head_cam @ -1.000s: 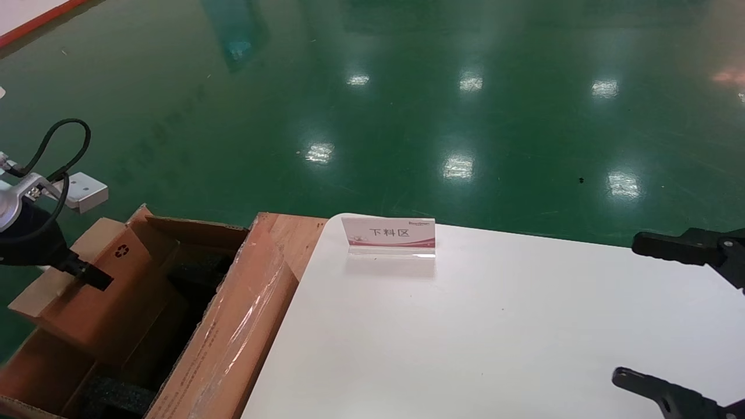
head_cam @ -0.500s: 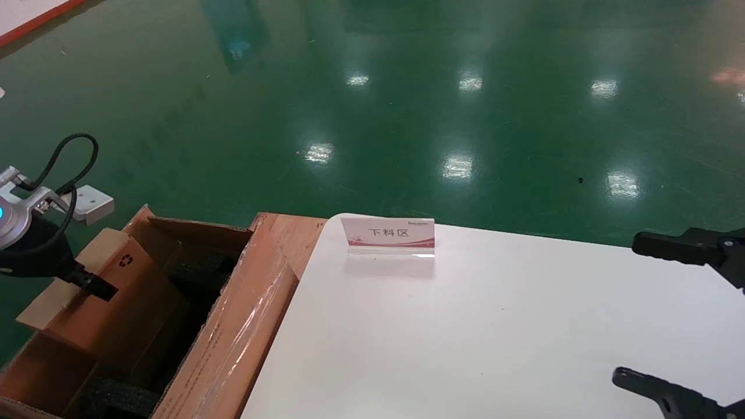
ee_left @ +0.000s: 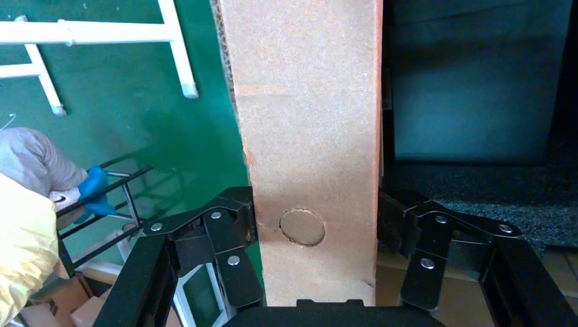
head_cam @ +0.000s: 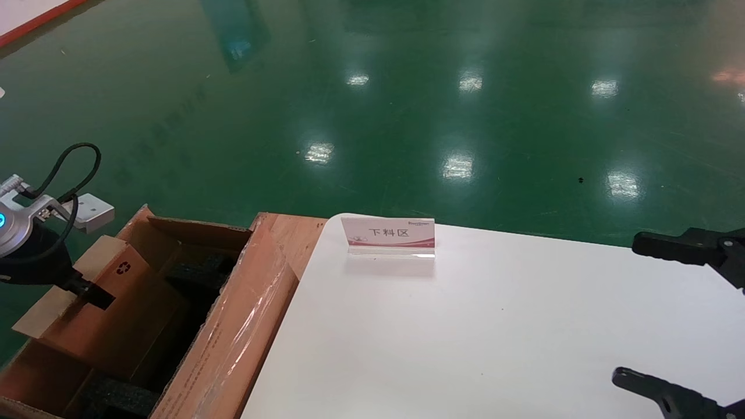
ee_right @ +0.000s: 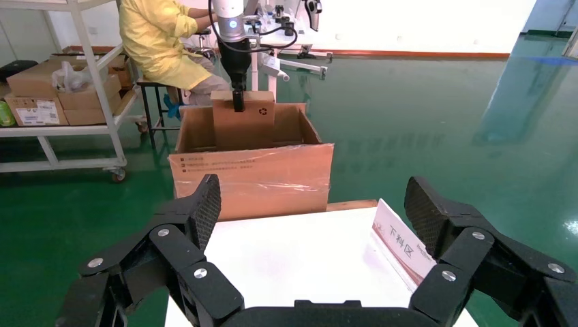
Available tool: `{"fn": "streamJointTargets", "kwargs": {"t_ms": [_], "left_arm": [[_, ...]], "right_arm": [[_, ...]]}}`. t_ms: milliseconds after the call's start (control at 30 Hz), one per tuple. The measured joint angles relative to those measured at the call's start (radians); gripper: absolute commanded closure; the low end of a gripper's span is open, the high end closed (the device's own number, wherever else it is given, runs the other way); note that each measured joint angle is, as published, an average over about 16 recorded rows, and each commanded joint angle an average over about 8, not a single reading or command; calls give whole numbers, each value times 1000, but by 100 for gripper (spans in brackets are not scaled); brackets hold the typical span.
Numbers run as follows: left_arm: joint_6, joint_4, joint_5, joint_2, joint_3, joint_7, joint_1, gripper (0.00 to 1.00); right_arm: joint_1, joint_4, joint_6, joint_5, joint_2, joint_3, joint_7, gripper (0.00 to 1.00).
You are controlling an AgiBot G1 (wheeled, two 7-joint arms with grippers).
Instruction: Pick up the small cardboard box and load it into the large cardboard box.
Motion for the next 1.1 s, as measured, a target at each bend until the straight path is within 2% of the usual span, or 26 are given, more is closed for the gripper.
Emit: {"fn": "streamJointTargets", "kwargs": {"t_ms": [733,1100], "left_arm": [[0,-3,6,2,-1,4,-5,0],[-62,-87,-11,-19,-50,80,-71,0]], "right_arm": [[0,0,0,0,0,1,0,0],[0,-1,0,0,0,0,0,0]]}}
